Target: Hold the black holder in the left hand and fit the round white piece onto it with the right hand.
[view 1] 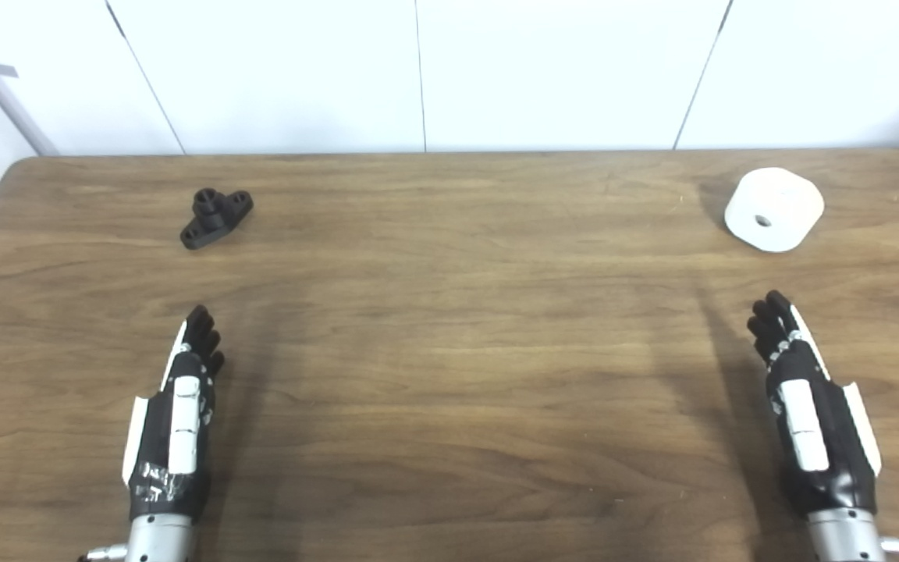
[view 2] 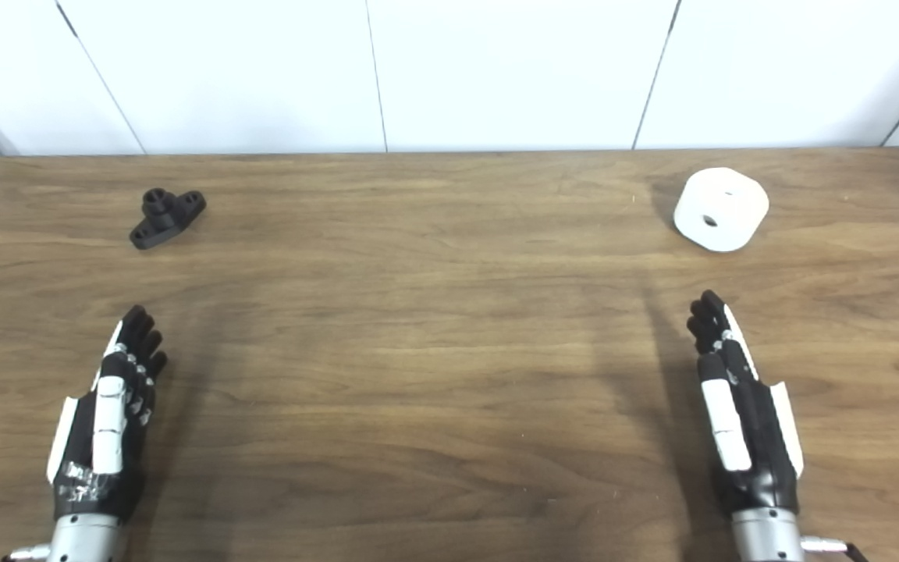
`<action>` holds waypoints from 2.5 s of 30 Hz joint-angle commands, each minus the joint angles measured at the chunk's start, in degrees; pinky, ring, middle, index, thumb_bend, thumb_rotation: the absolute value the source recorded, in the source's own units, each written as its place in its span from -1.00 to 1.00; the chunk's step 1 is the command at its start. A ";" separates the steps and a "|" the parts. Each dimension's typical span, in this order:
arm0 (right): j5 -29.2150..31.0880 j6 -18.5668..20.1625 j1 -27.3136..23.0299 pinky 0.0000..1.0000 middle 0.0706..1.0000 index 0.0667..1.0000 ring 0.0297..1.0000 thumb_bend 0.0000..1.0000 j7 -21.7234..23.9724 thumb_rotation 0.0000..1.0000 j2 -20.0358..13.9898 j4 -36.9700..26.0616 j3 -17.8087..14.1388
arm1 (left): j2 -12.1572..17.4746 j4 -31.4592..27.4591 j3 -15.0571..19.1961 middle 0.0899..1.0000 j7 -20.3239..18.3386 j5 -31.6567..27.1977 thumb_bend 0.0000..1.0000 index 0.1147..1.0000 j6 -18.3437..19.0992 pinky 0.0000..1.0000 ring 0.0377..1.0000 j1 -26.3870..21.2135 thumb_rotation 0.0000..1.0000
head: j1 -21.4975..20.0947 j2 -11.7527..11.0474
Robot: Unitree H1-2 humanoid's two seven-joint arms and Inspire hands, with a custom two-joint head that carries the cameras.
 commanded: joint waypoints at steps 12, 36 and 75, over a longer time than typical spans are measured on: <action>-0.72 -2.50 -0.26 0.97 0.87 0.87 0.88 -0.06 -0.40 0.80 1.35 -0.73 -0.19 | -1.26 -1.33 -0.03 1.00 0.32 0.61 0.01 1.00 -1.28 1.00 1.00 0.14 0.82 | 1.14 -1.28; 2.21 -3.23 -0.89 0.99 0.88 0.86 0.91 -0.03 0.89 0.90 -0.56 3.46 -2.13 | -4.19 3.59 -4.45 1.00 3.00 6.81 0.00 1.00 -7.76 1.00 1.00 0.31 0.77 | 16.53 -9.15; 2.06 -5.58 -1.62 0.51 0.70 0.66 0.69 0.23 1.75 0.75 0.08 6.47 -3.12 | -0.16 -4.86 0.15 0.87 8.31 17.91 0.49 0.79 2.97 0.89 0.92 -6.39 -0.39 | 15.25 -10.20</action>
